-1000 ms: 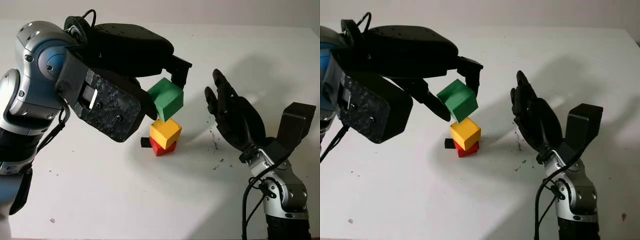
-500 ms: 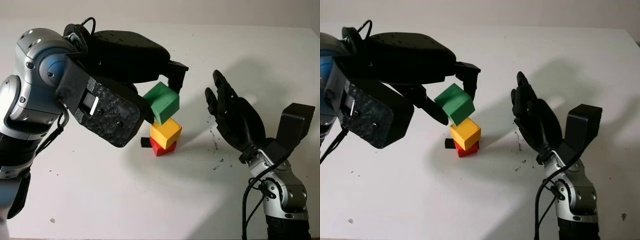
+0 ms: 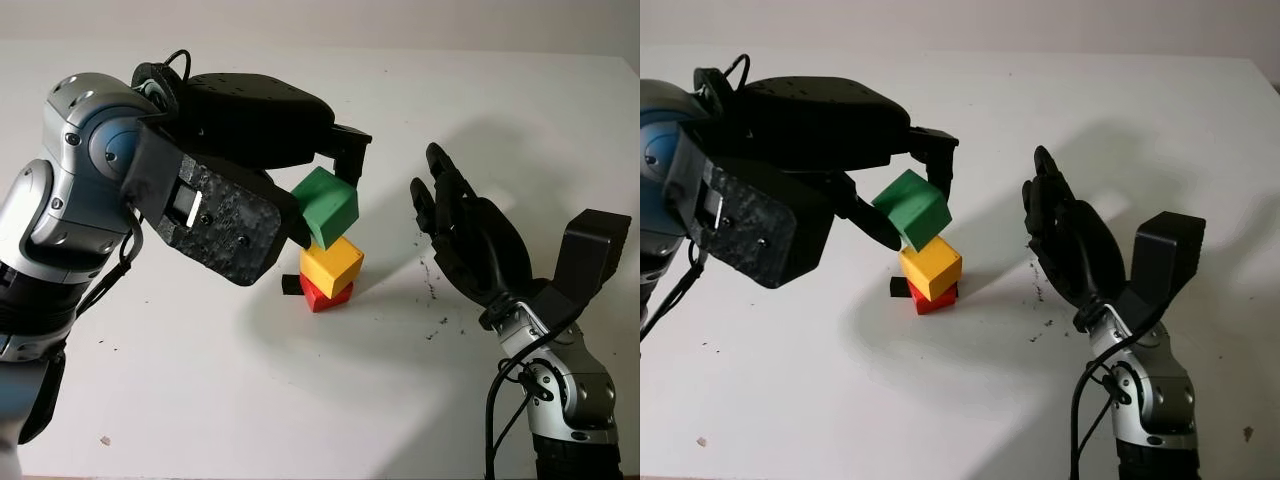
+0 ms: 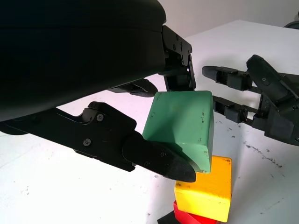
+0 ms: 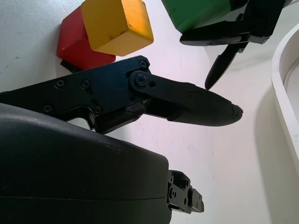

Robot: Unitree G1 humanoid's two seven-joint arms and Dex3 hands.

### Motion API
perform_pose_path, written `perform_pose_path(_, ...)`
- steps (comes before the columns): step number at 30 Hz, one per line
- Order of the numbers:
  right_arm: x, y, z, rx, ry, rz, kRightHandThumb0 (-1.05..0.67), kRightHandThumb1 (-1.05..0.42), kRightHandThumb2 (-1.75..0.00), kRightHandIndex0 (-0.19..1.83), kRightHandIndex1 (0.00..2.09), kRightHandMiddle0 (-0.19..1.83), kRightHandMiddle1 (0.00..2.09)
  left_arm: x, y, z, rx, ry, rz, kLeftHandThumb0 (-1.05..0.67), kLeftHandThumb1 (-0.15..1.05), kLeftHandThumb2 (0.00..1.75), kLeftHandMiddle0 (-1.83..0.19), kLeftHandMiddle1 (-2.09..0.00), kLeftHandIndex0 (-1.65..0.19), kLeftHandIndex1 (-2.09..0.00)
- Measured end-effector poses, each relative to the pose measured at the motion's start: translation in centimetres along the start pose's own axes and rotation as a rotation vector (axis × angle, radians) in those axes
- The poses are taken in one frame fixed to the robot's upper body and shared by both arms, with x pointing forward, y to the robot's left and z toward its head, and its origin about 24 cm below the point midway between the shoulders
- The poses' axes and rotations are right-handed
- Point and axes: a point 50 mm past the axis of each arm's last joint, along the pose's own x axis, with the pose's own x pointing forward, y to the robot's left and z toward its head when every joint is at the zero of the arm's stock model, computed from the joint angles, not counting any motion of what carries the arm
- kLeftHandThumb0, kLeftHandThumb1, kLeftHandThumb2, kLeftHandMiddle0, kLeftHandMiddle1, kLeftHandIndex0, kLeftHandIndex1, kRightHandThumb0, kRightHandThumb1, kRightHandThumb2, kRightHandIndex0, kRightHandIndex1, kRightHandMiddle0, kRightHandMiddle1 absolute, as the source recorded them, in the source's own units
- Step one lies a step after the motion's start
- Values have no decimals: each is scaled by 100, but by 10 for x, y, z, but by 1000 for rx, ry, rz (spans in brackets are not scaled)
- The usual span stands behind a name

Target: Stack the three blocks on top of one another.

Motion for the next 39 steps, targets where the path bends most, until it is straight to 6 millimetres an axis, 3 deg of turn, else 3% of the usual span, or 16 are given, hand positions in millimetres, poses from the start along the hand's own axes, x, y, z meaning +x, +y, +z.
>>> perform_pose_path(7,-1,0,1,-1,0,5,-74,-105,-66,-19,0,-19,0,5,-5,0,-8,1,-14,-35,105,17,-43,-7,-28,-136)
perform_pose_path(17,-2,0,1,-3,0,0,-74,-105,-66,-19,0,-19,0,7,-15,-4,-10,-9,-58,-41,105,21,-40,-6,-21,-156)
perform_pose_path(27,-2,0,1,-3,0,1,-74,-105,-66,-19,0,-19,0,7,-17,-6,-26,-15,-89,-40,105,21,-38,-5,-21,-161)
perform_pose_path(39,-3,0,0,0,4,-2,-75,-105,-64,-19,0,-19,0,8,-17,-5,-35,-16,-89,-39,105,21,-40,-6,-18,-148)
